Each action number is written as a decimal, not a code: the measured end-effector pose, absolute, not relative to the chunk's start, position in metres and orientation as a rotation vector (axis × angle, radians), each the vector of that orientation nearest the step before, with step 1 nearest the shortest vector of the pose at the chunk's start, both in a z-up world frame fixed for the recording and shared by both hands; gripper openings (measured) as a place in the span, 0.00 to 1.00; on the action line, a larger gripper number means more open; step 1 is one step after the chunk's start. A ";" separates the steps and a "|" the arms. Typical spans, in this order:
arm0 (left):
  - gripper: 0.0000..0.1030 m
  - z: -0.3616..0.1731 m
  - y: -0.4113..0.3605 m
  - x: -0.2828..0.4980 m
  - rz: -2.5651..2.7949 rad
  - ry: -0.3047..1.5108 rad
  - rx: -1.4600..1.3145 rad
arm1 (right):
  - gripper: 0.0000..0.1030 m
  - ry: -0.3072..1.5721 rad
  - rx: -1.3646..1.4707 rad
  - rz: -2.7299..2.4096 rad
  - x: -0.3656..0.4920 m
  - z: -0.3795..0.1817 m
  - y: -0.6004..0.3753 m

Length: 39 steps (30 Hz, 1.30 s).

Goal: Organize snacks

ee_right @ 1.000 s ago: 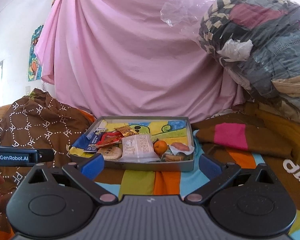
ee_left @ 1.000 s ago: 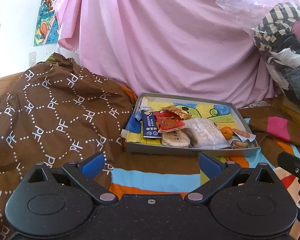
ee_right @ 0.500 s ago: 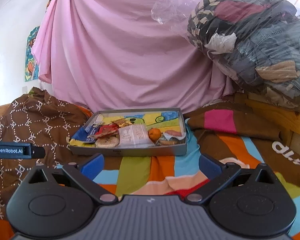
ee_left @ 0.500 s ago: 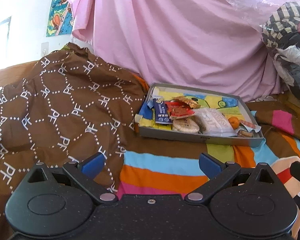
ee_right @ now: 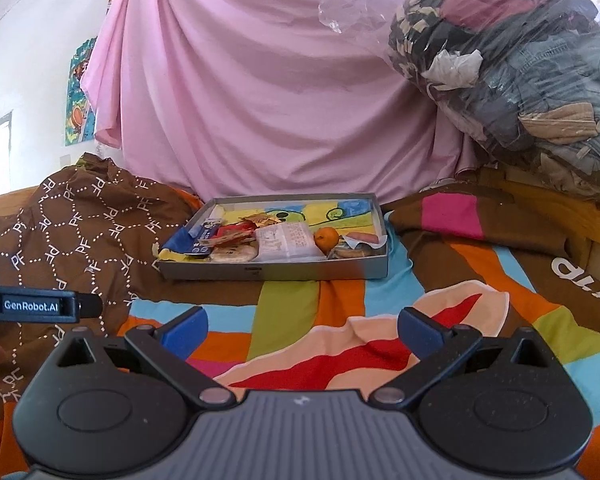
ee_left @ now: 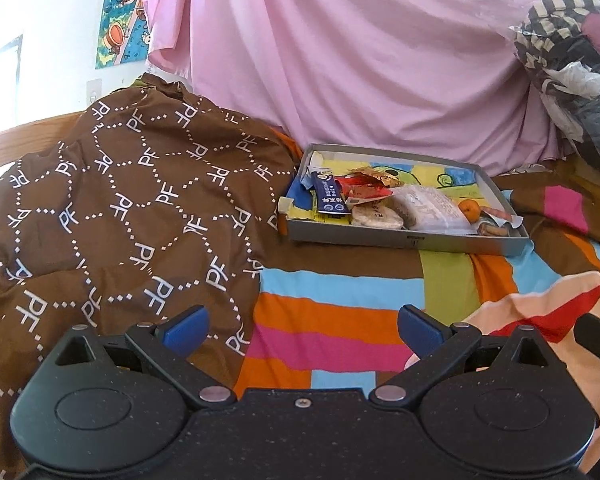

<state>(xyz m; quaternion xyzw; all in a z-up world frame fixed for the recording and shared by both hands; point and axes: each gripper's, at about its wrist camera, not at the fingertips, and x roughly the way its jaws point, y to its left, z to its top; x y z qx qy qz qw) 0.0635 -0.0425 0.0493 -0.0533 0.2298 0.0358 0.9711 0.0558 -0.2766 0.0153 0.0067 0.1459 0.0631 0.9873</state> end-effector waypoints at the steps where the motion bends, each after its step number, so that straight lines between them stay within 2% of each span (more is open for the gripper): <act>1: 0.98 0.048 -0.042 0.061 0.072 0.463 -0.105 | 1.00 0.298 0.018 0.127 0.055 0.015 -0.276; 15: 0.97 0.036 -0.042 0.034 0.039 0.444 -0.048 | 1.00 0.374 0.040 0.085 0.045 -0.005 -0.275; 39: 0.97 0.021 -0.041 0.024 0.047 0.494 -0.027 | 1.00 0.385 0.006 0.116 0.043 -0.011 -0.267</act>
